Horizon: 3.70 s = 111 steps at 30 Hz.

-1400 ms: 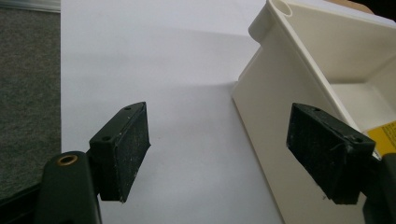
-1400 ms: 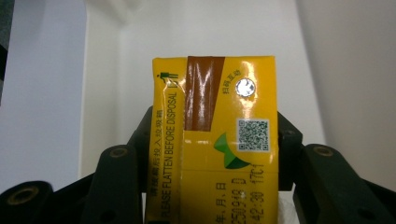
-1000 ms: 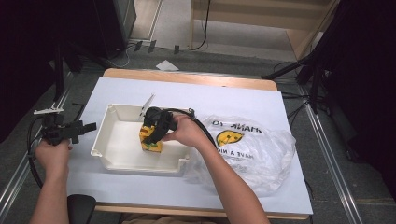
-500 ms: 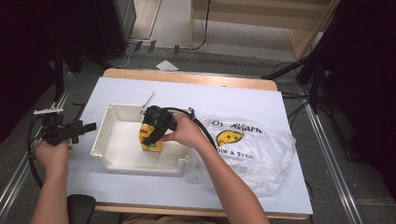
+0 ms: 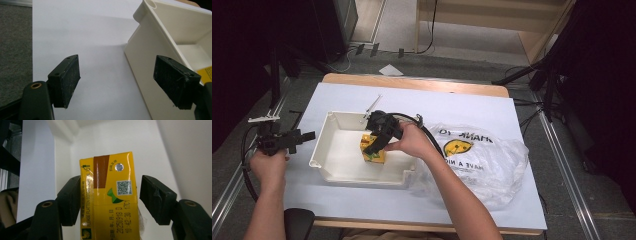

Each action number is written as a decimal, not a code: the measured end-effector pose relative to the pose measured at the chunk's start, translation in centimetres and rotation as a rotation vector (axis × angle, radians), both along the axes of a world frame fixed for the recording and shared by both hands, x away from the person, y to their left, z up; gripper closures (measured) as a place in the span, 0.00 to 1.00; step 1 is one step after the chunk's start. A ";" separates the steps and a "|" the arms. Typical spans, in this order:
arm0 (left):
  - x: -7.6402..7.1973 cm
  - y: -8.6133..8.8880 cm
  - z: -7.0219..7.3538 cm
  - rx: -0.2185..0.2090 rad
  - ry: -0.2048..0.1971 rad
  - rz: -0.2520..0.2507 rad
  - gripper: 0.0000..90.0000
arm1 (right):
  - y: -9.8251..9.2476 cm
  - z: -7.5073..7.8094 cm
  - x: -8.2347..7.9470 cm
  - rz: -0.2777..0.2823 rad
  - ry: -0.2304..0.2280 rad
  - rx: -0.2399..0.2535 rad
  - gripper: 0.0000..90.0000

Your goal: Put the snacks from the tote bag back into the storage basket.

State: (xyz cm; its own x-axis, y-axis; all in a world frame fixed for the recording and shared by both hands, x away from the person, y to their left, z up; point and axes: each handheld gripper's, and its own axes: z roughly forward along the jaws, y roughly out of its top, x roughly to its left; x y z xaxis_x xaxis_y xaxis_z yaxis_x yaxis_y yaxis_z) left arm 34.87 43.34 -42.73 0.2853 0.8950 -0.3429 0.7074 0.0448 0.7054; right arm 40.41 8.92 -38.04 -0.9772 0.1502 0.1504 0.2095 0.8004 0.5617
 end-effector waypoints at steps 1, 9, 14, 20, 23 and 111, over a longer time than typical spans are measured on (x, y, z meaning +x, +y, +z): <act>0.0 0.0 0.0 0.000 0.000 0.000 0.25 | 0.0 0.0 0.0 0.000 0.000 0.000 0.41; 0.0 0.0 0.0 0.000 0.001 0.000 0.25 | -0.4 0.9 -0.4 0.000 -0.014 0.005 0.40; 0.0 -0.1 0.0 0.001 0.004 0.000 0.25 | -0.8 1.3 -0.6 -0.006 -0.013 0.020 0.40; 0.1 -0.1 0.0 0.003 0.004 0.000 0.25 | -1.3 1.9 -0.8 -0.014 -0.021 0.031 0.40; 0.1 -0.1 0.0 0.003 0.004 0.000 0.25 | -1.6 2.2 -1.0 -0.023 -0.017 0.034 0.40; 0.3 -0.5 -0.1 0.010 0.020 -0.014 0.25 | -20.4 0.0 -2.9 -0.372 -0.082 0.157 0.24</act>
